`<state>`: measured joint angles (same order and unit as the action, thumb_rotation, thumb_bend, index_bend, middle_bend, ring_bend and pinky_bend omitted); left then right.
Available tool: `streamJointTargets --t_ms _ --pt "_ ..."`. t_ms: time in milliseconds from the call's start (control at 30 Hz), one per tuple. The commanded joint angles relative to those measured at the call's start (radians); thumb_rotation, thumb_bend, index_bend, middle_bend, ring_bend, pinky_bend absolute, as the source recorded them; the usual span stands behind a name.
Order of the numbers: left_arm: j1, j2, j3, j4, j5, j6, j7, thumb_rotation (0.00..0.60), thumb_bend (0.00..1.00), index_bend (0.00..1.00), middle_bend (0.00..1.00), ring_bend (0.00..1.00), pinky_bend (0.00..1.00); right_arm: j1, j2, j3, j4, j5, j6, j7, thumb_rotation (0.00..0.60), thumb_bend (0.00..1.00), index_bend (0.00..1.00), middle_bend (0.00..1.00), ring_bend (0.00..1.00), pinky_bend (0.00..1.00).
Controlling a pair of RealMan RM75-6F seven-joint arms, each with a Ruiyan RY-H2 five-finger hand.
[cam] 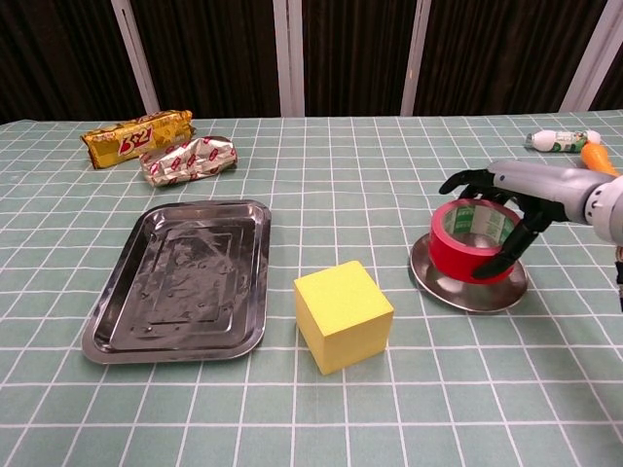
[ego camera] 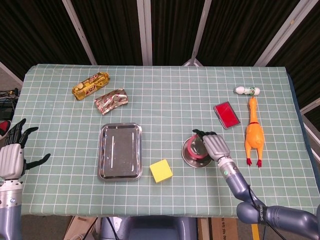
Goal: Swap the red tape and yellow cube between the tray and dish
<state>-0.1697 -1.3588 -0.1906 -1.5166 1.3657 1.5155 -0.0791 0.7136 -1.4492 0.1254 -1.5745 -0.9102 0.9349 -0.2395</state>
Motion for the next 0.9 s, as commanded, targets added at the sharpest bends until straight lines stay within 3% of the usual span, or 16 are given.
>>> streamJointTargets --t_ms 33,133,200,467,600,700,767,900 --pt "0.0 0.0 0.0 0.0 0.001 0.0 0.001 0.6 0.03 0.24 0.0 0.0 0.0 0.001 0.013 -0.006 -0.013 0.018 -0.023 -0.009 0.6 0.03 0.08 0.19 0.22 0.1" --pt "0.0 -0.001 0.003 -0.002 0.003 -0.001 0.005 0.6 0.03 0.24 0.0 0.0 0.0 0.0 0.02 -0.005 -0.021 0.023 -0.024 -0.016 0.6 0.03 0.04 0.1 0.07 0.05" --pt "-0.001 -0.002 0.003 -0.002 0.004 -0.002 0.007 0.6 0.03 0.24 0.0 0.0 0.0 -0.002 0.021 -0.005 -0.025 0.022 -0.012 -0.027 0.6 0.02 0.01 0.07 0.03 0.04" --pt "-0.003 -0.005 0.004 -0.001 0.005 -0.006 0.011 0.6 0.03 0.24 0.0 0.0 0.0 -0.016 0.045 0.001 -0.066 0.017 0.018 -0.039 0.6 0.0 0.0 0.02 0.0 0.01" --pt "-0.008 -0.003 0.011 0.005 0.017 -0.013 0.012 0.6 0.03 0.24 0.0 0.0 0.0 -0.03 0.124 0.0 -0.127 0.028 0.051 -0.08 0.6 0.0 0.0 0.02 0.0 0.0" --pt "-0.015 0.002 0.024 0.014 0.046 -0.02 -0.004 0.6 0.03 0.24 0.0 0.0 0.0 -0.074 0.222 -0.02 -0.201 0.012 0.141 -0.128 0.6 0.0 0.0 0.02 0.0 0.0" --pt "-0.019 0.014 0.04 0.009 0.069 -0.032 -0.021 0.6 0.03 0.23 0.0 0.0 0.0 -0.148 0.286 -0.052 -0.249 -0.048 0.257 -0.127 0.6 0.0 0.0 0.02 0.0 0.0" --pt "-0.034 0.061 0.069 -0.017 0.127 -0.06 -0.066 0.6 0.03 0.21 0.0 0.0 0.0 -0.318 0.338 -0.143 -0.288 -0.227 0.445 0.002 0.6 0.0 0.0 0.02 0.0 0.0"
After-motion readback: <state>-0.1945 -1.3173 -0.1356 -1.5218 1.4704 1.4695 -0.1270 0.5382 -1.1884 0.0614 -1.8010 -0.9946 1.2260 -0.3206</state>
